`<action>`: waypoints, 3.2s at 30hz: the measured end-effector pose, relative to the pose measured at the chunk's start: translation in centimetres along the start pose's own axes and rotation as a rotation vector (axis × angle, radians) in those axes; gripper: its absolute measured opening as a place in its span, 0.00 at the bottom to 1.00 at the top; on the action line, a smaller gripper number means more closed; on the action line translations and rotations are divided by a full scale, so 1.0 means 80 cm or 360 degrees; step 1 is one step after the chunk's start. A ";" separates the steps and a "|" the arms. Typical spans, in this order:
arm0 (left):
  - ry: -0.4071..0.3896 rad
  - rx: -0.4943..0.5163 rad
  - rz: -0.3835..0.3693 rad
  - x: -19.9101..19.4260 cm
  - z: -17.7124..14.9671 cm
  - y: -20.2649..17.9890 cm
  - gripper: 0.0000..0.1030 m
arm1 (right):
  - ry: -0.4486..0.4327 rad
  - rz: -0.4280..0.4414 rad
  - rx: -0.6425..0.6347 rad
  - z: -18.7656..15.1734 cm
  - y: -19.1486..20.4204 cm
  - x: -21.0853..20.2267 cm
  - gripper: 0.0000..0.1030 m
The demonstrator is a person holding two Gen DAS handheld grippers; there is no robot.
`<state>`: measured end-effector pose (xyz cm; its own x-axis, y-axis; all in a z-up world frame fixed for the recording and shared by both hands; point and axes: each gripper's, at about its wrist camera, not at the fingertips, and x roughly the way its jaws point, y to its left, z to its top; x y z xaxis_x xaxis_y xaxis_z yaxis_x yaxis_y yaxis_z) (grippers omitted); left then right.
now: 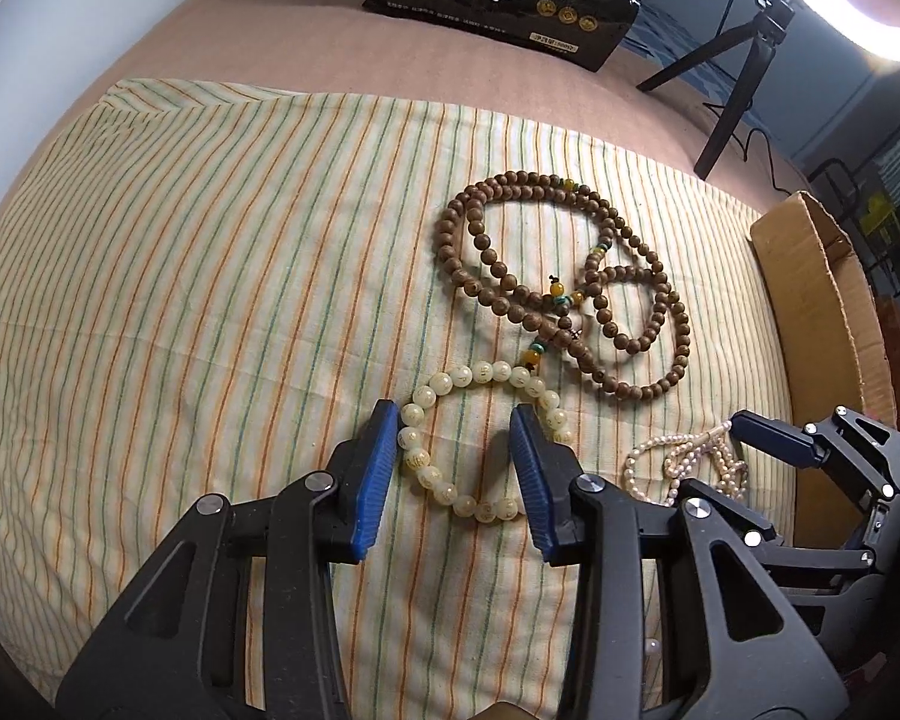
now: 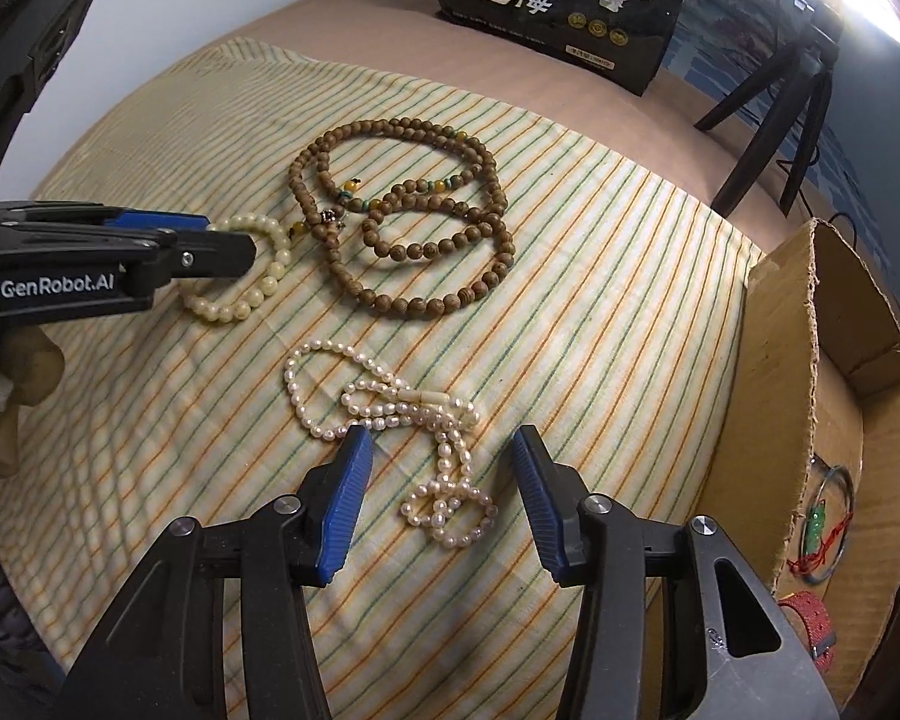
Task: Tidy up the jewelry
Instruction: 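Move the left tool to the white bead bracelet while the right tool approaches the pearl necklace, then close the left tool on the white bead bracelet while the right tool grasps the pearl necklace, then carry the bracelet into the box and open the left tool while the right tool releases the necklace there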
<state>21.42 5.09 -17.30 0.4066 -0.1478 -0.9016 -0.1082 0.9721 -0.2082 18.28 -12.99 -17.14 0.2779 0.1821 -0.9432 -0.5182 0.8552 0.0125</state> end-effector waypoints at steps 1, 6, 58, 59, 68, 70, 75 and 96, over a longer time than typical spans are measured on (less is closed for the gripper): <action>0.0000 0.0000 0.0007 0.001 0.000 0.000 0.32 | -0.0003 0.0004 -0.0001 0.000 0.000 0.001 0.44; -0.0001 -0.0011 0.0027 0.002 0.002 0.006 0.18 | -0.0005 0.0062 -0.0005 0.001 0.003 0.003 0.30; -0.0412 0.0070 -0.0309 -0.143 -0.001 -0.064 0.05 | -0.0582 0.0322 0.0252 -0.009 -0.047 -0.179 0.03; -0.0420 0.0076 -0.0320 -0.146 -0.001 -0.068 0.05 | -0.0595 0.0328 0.0260 -0.010 -0.050 -0.183 0.03; -0.0470 0.0189 -0.0444 -0.166 0.002 -0.127 0.05 | -0.0720 0.0294 0.0386 -0.029 -0.096 -0.223 0.03; -0.0472 0.0216 -0.0465 -0.167 0.002 -0.140 0.05 | -0.0736 0.0266 0.0418 -0.035 -0.108 -0.228 0.03; -0.0449 0.0297 -0.0536 -0.163 -0.003 -0.181 0.05 | -0.0746 0.0189 0.0496 -0.046 -0.140 -0.232 0.03; -0.0339 0.0489 -0.0573 -0.100 -0.010 -0.292 0.05 | -0.0615 -0.0028 0.0732 -0.068 -0.242 -0.194 0.03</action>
<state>20.00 -16.55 -5.53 0.5482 -0.4734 -0.6895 0.3309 0.8799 -0.3410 19.62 -35.05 -4.57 0.6017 0.2558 -0.7567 -0.1316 0.9661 0.2219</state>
